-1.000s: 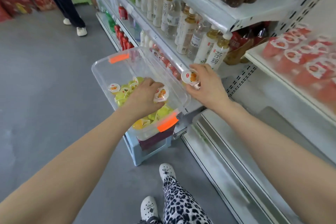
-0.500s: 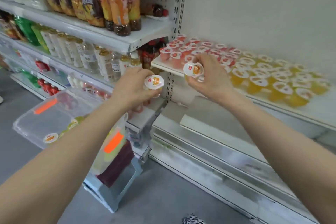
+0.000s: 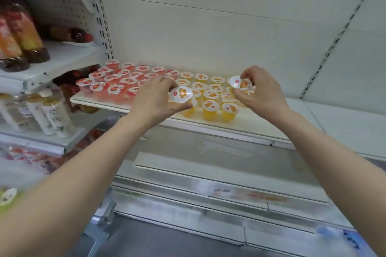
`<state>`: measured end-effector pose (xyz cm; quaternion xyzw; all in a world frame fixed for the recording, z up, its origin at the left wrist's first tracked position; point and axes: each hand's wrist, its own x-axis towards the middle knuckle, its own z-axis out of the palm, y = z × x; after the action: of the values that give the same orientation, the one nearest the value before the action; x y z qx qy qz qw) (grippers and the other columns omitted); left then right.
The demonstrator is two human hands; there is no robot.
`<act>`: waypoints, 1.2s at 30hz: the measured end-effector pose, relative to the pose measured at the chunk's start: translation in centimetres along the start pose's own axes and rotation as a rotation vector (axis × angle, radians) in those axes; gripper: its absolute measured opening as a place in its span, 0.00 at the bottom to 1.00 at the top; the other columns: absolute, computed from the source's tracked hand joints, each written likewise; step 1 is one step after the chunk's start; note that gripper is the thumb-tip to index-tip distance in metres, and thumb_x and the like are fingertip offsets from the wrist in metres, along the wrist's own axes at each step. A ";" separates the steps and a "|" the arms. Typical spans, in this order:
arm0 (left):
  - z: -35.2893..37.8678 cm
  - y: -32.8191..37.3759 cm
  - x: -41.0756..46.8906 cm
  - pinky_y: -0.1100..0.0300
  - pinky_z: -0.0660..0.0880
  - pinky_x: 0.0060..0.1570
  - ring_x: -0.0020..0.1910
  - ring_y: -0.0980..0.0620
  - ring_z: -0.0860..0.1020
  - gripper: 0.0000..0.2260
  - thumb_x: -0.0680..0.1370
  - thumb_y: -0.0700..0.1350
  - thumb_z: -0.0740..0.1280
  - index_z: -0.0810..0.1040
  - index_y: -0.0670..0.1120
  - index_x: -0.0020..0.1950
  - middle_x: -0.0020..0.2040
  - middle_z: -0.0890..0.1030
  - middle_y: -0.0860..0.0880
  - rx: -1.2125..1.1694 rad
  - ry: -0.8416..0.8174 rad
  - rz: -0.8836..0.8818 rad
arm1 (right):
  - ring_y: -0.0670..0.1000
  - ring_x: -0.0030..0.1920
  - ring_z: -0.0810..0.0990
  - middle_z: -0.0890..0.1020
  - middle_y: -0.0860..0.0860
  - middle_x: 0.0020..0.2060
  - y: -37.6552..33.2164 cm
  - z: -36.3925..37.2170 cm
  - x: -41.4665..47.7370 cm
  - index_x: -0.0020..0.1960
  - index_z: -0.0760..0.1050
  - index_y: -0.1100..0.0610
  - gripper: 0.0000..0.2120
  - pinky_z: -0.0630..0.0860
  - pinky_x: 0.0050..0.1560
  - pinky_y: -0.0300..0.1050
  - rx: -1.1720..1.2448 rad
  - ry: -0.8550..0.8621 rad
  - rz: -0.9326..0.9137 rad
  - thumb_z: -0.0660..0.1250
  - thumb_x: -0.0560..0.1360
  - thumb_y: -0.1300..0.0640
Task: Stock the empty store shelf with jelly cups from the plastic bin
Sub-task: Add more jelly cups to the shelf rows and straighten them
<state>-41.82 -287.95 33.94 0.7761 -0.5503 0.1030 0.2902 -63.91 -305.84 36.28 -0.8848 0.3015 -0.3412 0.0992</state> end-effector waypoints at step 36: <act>9.9 12.4 4.0 0.52 0.67 0.62 0.60 0.47 0.69 0.30 0.66 0.71 0.68 0.78 0.51 0.59 0.56 0.75 0.50 0.112 -0.029 0.042 | 0.53 0.61 0.73 0.73 0.51 0.61 14.1 2.1 1.3 0.61 0.77 0.54 0.18 0.72 0.59 0.50 -0.140 -0.286 -0.055 0.64 0.77 0.44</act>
<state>-53.27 -299.52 32.06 0.7808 -0.5641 0.1286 0.2359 -68.32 -318.01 30.06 -0.9369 0.2831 -0.1925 0.0700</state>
